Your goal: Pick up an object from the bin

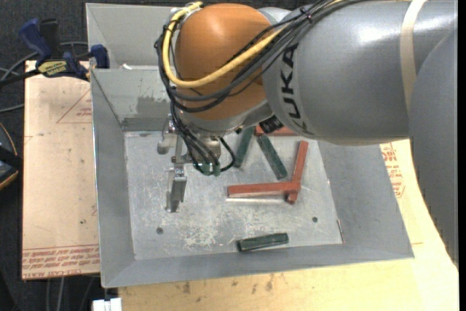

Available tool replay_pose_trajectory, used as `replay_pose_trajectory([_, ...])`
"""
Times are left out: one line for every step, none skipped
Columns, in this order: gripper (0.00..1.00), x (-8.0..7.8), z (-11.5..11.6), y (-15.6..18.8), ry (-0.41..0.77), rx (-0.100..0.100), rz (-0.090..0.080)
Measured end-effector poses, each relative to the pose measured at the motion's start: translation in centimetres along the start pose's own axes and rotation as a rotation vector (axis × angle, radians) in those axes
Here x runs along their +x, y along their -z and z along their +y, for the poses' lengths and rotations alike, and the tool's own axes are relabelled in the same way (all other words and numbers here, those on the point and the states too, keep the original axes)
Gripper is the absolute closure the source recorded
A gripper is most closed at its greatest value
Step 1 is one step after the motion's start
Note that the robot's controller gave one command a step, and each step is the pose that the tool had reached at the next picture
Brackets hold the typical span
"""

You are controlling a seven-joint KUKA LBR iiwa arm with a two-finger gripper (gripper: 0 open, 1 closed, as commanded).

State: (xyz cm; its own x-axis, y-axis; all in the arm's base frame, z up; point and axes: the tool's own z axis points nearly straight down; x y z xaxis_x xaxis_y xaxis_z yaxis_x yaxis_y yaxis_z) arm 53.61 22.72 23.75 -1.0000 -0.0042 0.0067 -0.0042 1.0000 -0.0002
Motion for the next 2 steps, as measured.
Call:
replay_pose_trajectory([0.00, -0.2, -0.1, 0.4, -0.004, -0.001, -0.007])
replay_pose_trajectory([0.00, 0.3, -3.5, -3.3, 0.071, -0.003, -0.011])
